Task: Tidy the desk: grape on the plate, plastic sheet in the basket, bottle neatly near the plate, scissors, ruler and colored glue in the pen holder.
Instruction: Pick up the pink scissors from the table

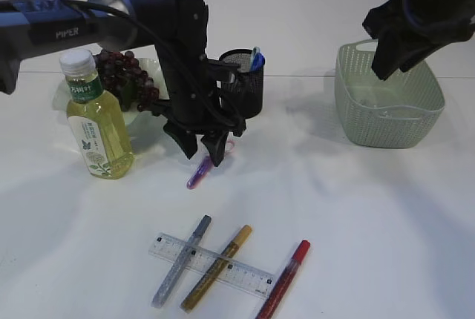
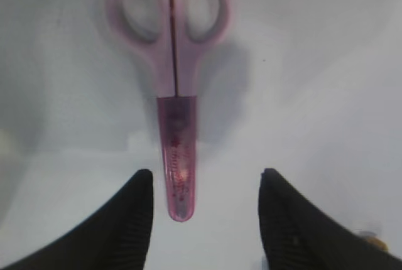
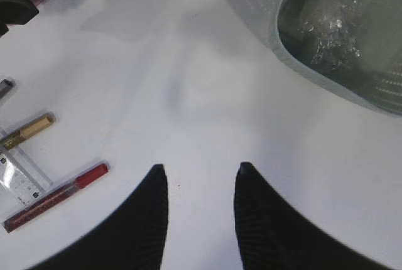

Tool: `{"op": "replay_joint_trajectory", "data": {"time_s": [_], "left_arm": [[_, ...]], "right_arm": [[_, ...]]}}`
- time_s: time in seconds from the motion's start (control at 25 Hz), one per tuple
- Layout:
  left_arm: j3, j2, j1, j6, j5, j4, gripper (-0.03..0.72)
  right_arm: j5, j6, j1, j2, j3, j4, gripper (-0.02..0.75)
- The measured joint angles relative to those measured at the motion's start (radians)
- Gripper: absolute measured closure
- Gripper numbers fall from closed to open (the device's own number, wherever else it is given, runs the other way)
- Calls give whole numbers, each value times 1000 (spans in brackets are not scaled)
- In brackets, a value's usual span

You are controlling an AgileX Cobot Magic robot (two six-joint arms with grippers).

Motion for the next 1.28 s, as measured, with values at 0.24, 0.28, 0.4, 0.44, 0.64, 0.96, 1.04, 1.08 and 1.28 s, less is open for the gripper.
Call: {"op": "replay_joint_trajectory", "data": {"time_s": [0.24, 0.28, 0.4, 0.44, 0.64, 0.96, 1.04, 1.08, 1.28], "left_arm": [[-2, 25, 0, 0, 0, 14, 294], [-2, 27, 0, 0, 0, 16, 294], [-2, 35, 0, 0, 0, 24, 295], [-4, 37, 0, 0, 0, 28, 295], [-69, 60, 0, 0, 0, 33, 295], [-102, 80, 6, 0, -2, 27, 298], [-102, 80, 9, 0, -2, 25, 300], [-102, 80, 10, 0, -2, 25, 301], [-102, 81, 12, 0, -2, 25, 302]], "right_arm": [[0, -2, 0, 0, 0, 0, 444], [0, -2, 0, 0, 0, 0, 444], [0, -2, 0, 0, 0, 0, 444], [0, -2, 0, 0, 0, 0, 444], [0, -2, 0, 0, 0, 0, 445], [0, -2, 0, 0, 0, 0, 445], [0, -2, 0, 0, 0, 0, 445], [0, -2, 0, 0, 0, 0, 445], [0, -2, 0, 0, 0, 0, 446]]}}
